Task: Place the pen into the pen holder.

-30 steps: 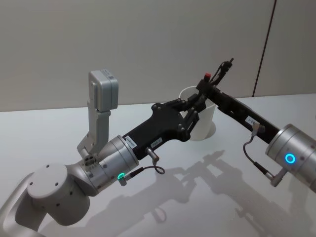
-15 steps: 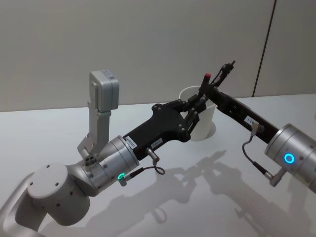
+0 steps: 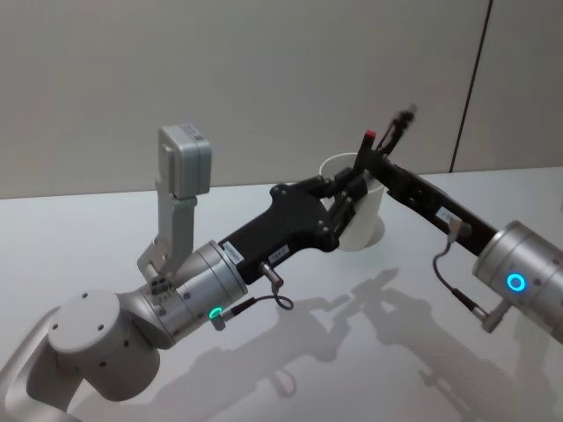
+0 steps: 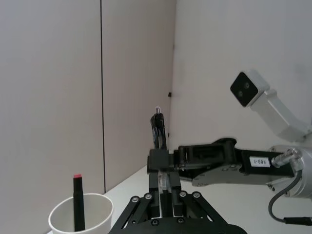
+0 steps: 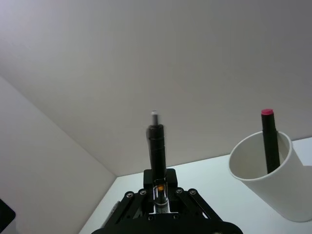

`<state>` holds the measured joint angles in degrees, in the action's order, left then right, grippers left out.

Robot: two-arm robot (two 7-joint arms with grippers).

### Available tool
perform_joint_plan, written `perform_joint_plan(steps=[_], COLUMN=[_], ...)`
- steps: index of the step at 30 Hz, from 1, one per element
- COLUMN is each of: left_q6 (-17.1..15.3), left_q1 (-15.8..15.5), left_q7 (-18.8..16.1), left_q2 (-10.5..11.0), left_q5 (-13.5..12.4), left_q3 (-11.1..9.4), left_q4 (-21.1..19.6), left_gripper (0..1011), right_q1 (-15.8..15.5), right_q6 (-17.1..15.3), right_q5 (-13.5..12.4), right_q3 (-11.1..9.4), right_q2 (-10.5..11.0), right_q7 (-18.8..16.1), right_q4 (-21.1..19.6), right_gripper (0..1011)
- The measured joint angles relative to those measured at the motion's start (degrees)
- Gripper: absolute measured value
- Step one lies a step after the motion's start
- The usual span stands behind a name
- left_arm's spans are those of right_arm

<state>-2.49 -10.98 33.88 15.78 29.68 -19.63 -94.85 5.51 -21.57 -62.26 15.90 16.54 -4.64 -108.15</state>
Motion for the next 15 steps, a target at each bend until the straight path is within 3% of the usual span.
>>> perform_joint_plan(steps=[8,15], left_q6=[0.1,0.1], left_q1=[0.0,0.0], left_q7=[0.0,0.0], left_q2=[0.0,0.0], left_q5=[0.1,0.1], left_q3=[0.0,0.0], left_q4=[-0.1,-0.1], left_gripper=[332,577], right_q1=[0.0,0.0], right_q6=[0.0,0.0], right_q5=[0.1,0.1], right_q3=[-0.1,0.0], right_q2=[0.0,0.0], right_q7=[0.2,0.1], right_q4=[0.1,0.1], right_gripper=[154,154])
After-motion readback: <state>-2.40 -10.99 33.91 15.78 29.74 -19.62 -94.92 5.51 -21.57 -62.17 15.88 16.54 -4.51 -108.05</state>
